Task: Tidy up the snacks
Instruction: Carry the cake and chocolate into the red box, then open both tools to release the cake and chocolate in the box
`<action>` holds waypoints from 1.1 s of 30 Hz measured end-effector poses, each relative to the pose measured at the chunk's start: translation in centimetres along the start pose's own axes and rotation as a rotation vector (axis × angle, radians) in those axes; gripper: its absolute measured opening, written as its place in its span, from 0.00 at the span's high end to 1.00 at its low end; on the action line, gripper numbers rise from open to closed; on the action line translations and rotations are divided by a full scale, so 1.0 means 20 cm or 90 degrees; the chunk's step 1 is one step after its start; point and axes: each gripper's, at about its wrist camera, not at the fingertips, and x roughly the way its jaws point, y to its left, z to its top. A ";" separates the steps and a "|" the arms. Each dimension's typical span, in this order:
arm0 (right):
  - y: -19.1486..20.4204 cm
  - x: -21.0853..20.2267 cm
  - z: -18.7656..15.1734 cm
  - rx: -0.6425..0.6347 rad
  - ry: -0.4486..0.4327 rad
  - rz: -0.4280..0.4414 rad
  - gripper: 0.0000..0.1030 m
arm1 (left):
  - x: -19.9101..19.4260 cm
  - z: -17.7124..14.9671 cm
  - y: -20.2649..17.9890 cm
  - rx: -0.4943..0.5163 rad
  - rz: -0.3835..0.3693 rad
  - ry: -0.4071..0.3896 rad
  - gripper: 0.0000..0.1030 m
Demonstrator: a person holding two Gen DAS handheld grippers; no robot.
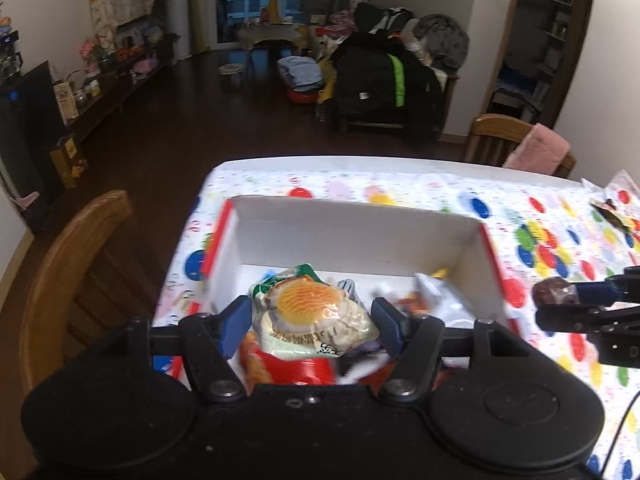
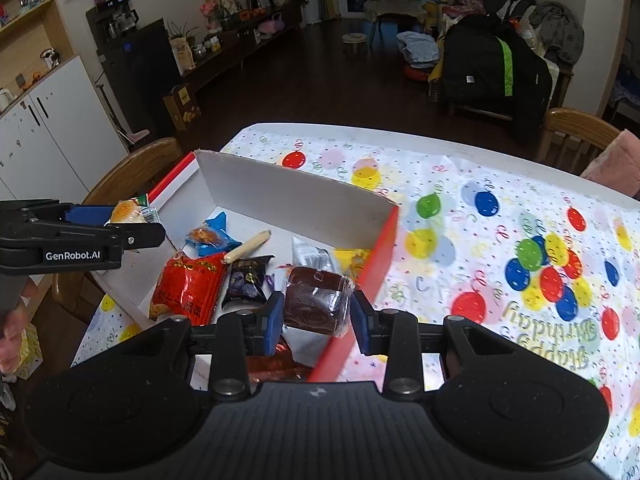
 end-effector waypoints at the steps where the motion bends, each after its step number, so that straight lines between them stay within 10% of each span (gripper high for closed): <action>1: 0.01 0.02 0.01 -0.002 0.001 -0.001 0.66 | 0.02 0.00 0.03 -0.003 0.004 0.002 0.38; 33: 0.27 0.53 0.03 -0.058 0.089 -0.009 0.65 | 0.45 -0.03 0.02 0.069 0.036 0.077 0.36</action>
